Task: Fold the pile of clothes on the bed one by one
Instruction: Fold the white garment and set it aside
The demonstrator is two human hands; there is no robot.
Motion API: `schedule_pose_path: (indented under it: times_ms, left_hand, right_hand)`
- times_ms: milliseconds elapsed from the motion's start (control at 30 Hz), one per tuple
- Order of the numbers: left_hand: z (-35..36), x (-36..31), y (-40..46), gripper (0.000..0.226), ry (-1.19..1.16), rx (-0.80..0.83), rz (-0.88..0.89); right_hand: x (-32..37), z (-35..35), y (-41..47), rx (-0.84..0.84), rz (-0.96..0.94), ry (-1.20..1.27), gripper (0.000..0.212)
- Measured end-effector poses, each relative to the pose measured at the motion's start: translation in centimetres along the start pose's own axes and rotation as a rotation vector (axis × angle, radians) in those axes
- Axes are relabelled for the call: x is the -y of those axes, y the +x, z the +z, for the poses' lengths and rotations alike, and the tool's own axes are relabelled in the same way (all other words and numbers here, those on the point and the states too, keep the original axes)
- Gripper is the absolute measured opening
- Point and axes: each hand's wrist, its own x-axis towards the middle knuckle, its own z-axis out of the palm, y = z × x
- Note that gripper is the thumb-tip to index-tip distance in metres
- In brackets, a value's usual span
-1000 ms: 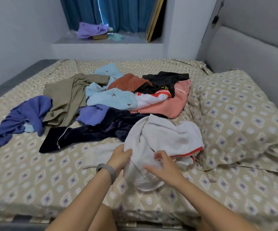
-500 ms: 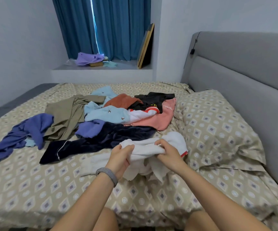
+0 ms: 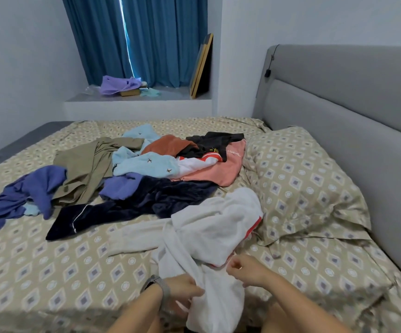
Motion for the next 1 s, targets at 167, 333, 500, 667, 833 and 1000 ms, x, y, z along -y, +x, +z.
schedule_pose_path:
  times_ms: [167, 333, 500, 667, 833, 1000]
  left_hand:
    - [-1.3, 0.7, 3.3, 0.026, 0.240, -0.059, -0.045]
    - [-4.6, -0.5, 6.2, 0.015, 0.315, -0.680, 0.103]
    - [-7.5, -4.2, 10.9, 0.091, 0.634, -0.839, 0.248]
    - [-11.2, -7.9, 15.0, 0.069, 0.930, -0.505, 0.202]
    - [-14.5, -10.3, 11.4, 0.043, 0.098, -0.756, 0.640]
    - [-18.1, -12.4, 4.3, 0.027, -0.571, -0.941, 0.714]
  right_hand:
    - [-1.5, -1.2, 2.4, -0.153, 0.098, 0.292, 0.013]
    - [-3.3, -3.3, 6.2, -0.265, 0.276, 0.722, 0.016]
    - [-4.1, -4.4, 10.2, -0.330, 0.271, 0.880, 0.018]
    - [-1.1, -7.9, 13.7, -0.435, 0.141, 0.894, 0.036]
    - [4.9, -15.4, 13.1, -0.535, -0.136, 0.839, 0.035]
    - [10.4, -16.3, 8.7, -0.351, -0.500, 0.604, 0.018]
